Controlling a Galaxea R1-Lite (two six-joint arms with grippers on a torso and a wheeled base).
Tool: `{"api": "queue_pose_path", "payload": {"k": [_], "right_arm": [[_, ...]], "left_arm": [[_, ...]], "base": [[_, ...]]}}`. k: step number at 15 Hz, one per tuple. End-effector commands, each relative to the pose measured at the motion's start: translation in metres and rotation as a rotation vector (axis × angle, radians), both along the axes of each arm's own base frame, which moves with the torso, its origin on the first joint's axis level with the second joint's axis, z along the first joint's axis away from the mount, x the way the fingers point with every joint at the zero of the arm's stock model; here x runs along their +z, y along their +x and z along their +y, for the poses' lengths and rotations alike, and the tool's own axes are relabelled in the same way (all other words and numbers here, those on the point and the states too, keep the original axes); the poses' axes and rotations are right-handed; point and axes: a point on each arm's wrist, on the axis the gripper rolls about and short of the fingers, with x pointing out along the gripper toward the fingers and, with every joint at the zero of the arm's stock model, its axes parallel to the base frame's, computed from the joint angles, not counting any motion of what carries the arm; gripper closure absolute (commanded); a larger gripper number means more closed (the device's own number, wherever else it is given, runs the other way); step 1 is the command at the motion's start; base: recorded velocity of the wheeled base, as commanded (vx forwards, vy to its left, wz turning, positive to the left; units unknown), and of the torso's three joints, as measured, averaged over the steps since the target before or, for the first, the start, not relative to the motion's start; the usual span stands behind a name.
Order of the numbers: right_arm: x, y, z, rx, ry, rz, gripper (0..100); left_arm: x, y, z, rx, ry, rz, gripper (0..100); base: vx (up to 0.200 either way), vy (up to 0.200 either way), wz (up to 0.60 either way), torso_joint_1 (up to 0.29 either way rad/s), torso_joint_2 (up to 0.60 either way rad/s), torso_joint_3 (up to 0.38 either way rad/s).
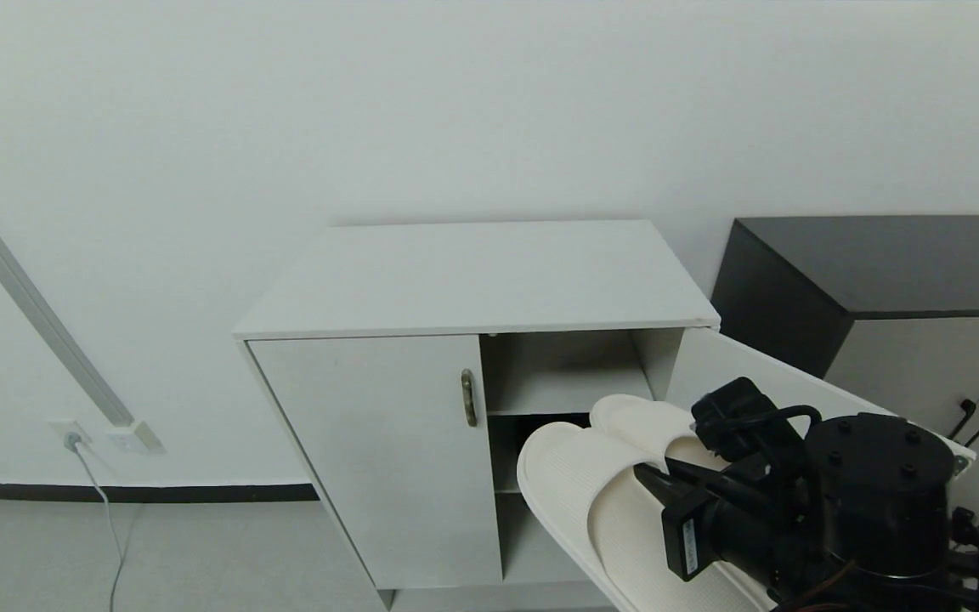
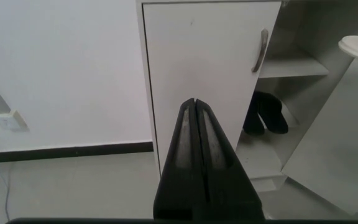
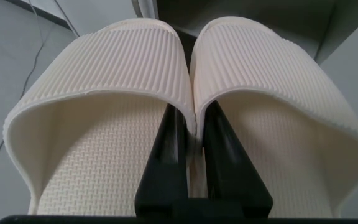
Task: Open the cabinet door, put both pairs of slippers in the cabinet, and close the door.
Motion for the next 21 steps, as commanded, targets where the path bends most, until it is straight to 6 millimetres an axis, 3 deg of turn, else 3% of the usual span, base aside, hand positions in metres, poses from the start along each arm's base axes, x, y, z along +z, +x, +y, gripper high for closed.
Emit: {"api": "queue_pose_path", "payload": {"k": [1,11,21], "right_arm": [[-0.0005,0.0001,0.0003,0.000,-0.001,0.001,100],[-0.0031,0.0013,-0.0003,-0.007,0.005,-0.004,100],[-0.0082,-0.0005,0.0051,0.012,-0.008,0.003,100]], "left_arm": [[0.0000,0.0000,0.0000,0.000,0.000,0.000,100],[0.0000,0.0000,0.0000,0.000,0.000,0.000,100],[0.0000,0.0000,0.0000,0.000,0.002,0.000,100]], "base": [[0.000,0.000,0.00,-0.212,0.53,0.320],[0.000,0.000,0.00,-0.187,0.51,0.322],[0.000,0.000,0.00,-0.102,0.46,0.357]]}}
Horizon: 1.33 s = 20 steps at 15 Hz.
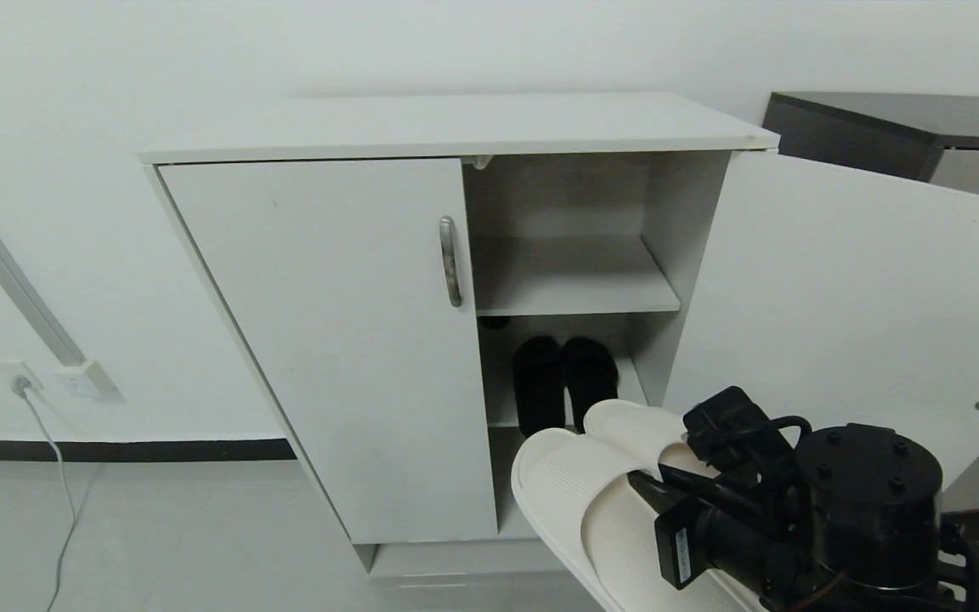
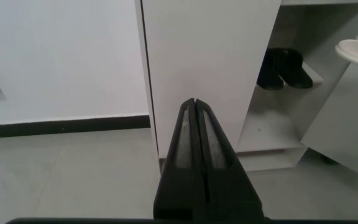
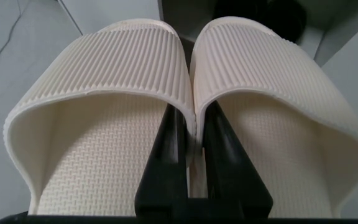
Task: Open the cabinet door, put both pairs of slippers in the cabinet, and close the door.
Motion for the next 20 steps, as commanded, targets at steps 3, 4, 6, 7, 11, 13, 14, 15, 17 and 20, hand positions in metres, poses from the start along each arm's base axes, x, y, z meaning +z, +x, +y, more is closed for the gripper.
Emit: {"api": "queue_pose_path", "payload": {"k": [3,4,6,7,11,13,14,15,17,20], "right_arm": [[-0.005,0.001,0.001,0.000,-0.012,0.011,100],[-0.005,0.001,0.001,0.000,-0.014,0.013,100],[-0.006,0.001,0.001,0.000,-0.017,0.015,100],[-0.007,0.002,0.002,-0.001,-0.020,0.018,100],[-0.022,0.014,0.015,-0.090,-0.066,0.008,100],[-0.030,0.036,0.050,-0.272,-0.058,-0.035,100],[-0.034,0.045,0.062,-0.318,-0.028,-0.035,100],[-0.031,0.052,0.071,-0.345,-0.011,-0.031,100],[-0.016,0.062,0.080,-0.448,-0.040,-0.011,100],[0.037,0.072,0.091,-0.513,0.008,-0.022,100]], "left_arm": [[0.000,0.000,0.000,0.001,0.000,0.000,100],[0.000,0.000,0.000,0.001,0.000,0.000,100],[0.000,0.000,0.000,0.001,0.000,0.000,100],[0.000,0.000,0.000,0.001,-0.001,0.000,100],[0.000,0.000,0.000,0.001,0.000,0.000,100],[0.000,0.000,0.000,0.001,-0.003,0.000,100],[0.000,0.000,0.000,0.001,-0.003,0.000,100],[0.000,0.000,0.000,0.001,-0.003,0.000,100],[0.000,0.000,0.000,0.001,-0.001,0.000,100],[0.000,0.000,0.000,0.001,-0.001,0.000,100]], "base": [[0.000,0.000,0.00,-0.017,0.42,0.398],[0.000,0.000,0.00,0.002,0.22,0.207],[0.000,0.000,0.00,0.002,0.10,0.100],[0.000,0.000,0.00,-0.002,0.04,0.051],[0.000,0.000,0.00,0.000,0.00,0.000],[0.000,0.000,0.00,0.000,0.00,0.000],[0.000,0.000,0.00,0.000,0.00,0.000],[0.000,0.000,0.00,0.000,0.00,0.000],[0.000,0.000,0.00,0.000,0.00,0.000],[0.000,0.000,0.00,0.000,0.00,0.000]]}}
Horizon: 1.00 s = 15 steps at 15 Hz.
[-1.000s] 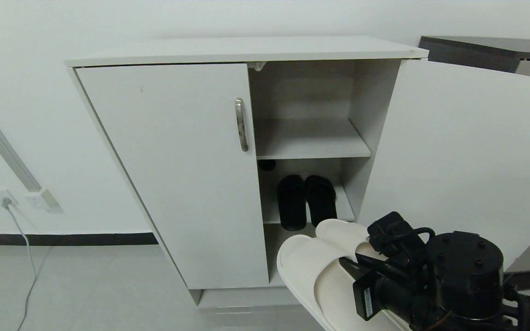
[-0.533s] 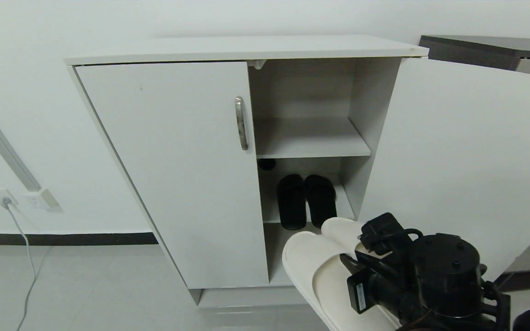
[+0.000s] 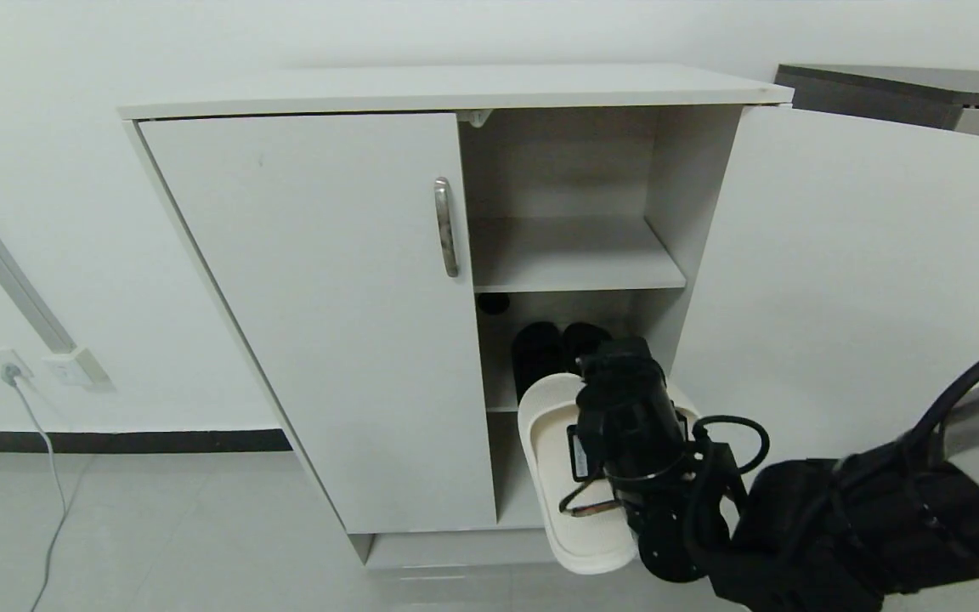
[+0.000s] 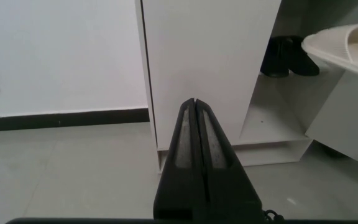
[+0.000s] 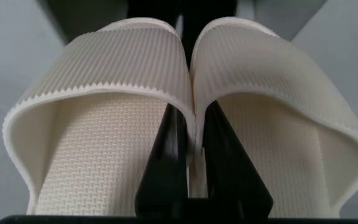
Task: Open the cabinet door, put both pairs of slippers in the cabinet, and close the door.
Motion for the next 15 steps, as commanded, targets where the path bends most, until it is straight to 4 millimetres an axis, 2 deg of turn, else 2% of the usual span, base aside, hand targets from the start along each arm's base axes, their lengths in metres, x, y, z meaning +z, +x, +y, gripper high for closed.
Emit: {"api": "queue_pose_path", "payload": {"k": [1,2,4,15], "right_arm": [[0.039,0.006,0.007,-0.027,0.066,-0.047,100],[0.069,0.010,0.011,-0.052,0.098,-0.084,100],[0.088,0.011,0.012,-0.069,0.095,-0.129,100],[0.100,0.009,0.010,-0.065,0.104,-0.157,100]], "left_arm": [[0.000,0.000,0.000,0.001,0.000,0.000,100],[0.000,0.000,0.000,0.001,0.000,0.000,100],[0.000,0.000,0.000,0.001,0.000,0.000,100],[0.000,0.000,0.000,0.001,0.002,0.000,100]], "base": [[0.000,0.000,0.00,0.000,0.00,0.000],[0.000,0.000,0.00,0.000,0.00,0.000],[0.000,0.000,0.00,0.000,0.00,0.000],[0.000,0.000,0.00,0.000,0.00,0.000]]}}
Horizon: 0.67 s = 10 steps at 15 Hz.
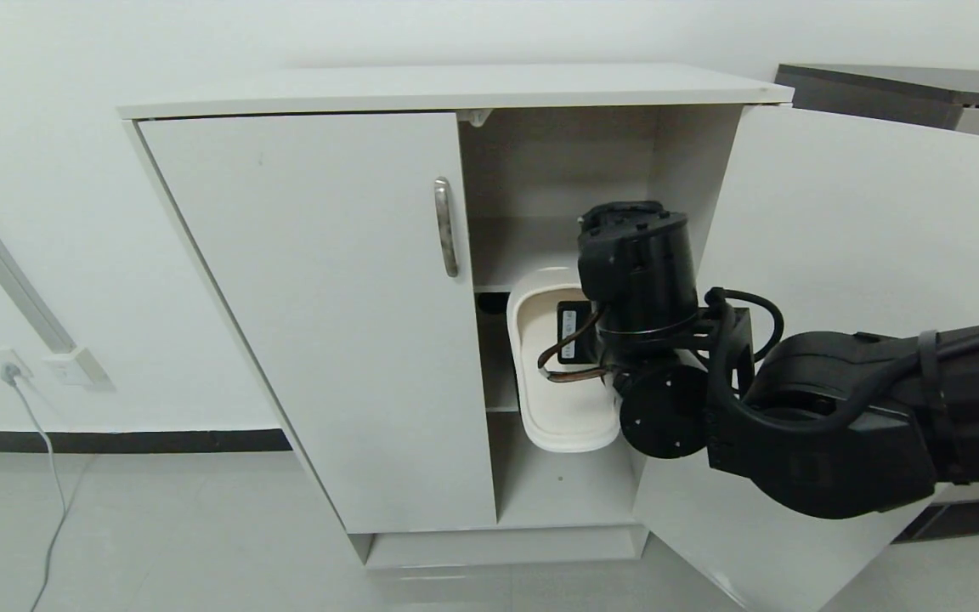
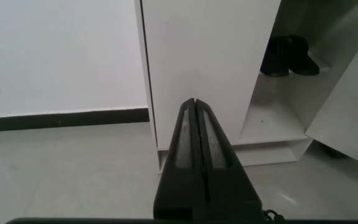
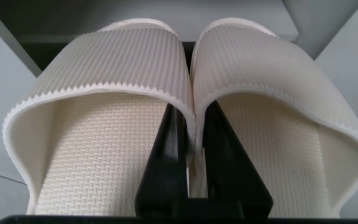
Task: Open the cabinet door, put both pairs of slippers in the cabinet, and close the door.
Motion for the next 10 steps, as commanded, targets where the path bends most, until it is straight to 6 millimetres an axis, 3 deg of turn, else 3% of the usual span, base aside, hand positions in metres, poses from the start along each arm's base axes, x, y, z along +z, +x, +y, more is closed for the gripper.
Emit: {"api": "queue_pose_path", "payload": {"k": [1,2,10], "right_arm": [[0.0026,-0.0010,-0.0007,0.001,0.007,-0.005,100],[0.0022,-0.0010,-0.0008,0.001,0.006,-0.004,100],[0.0027,-0.0013,-0.0011,0.001,0.006,-0.004,100]], "left_arm": [[0.0000,0.0000,0.0000,0.000,0.000,0.000,100],[0.0000,0.0000,0.0000,0.000,0.000,0.000,100],[0.0000,0.0000,0.0000,0.000,0.000,0.000,100]], "base": [[0.000,0.000,0.00,0.000,0.00,0.000],[0.000,0.000,0.00,0.000,0.00,0.000],[0.200,0.000,0.00,0.000,0.00,0.003]]}}
